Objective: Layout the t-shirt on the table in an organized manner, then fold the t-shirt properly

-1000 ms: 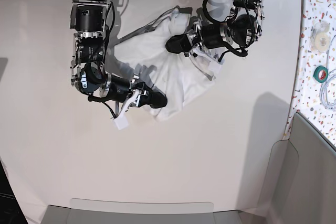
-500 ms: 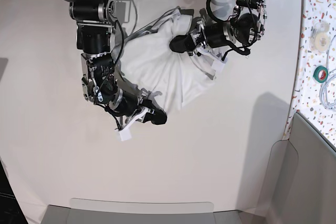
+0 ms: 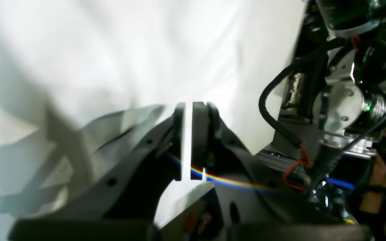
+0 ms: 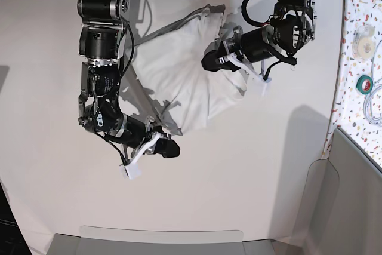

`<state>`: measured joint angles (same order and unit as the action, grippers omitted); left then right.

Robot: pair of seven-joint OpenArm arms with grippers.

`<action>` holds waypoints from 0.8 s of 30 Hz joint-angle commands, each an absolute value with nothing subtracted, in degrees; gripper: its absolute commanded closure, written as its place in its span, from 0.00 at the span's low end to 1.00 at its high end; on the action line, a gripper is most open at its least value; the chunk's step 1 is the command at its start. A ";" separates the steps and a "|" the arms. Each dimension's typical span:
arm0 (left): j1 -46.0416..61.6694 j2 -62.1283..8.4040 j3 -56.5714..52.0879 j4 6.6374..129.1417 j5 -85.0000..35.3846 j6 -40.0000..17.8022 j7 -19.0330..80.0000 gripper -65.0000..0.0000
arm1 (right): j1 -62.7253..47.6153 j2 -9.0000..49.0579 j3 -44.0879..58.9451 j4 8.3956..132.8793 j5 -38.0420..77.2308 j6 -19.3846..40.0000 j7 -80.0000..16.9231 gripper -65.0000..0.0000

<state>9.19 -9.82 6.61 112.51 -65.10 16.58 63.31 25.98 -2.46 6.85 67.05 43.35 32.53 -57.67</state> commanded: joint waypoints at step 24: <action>12.09 -16.13 19.82 113.45 -58.95 17.10 69.41 0.95 | 30.20 -6.37 -14.99 62.55 13.67 33.54 -50.42 1.00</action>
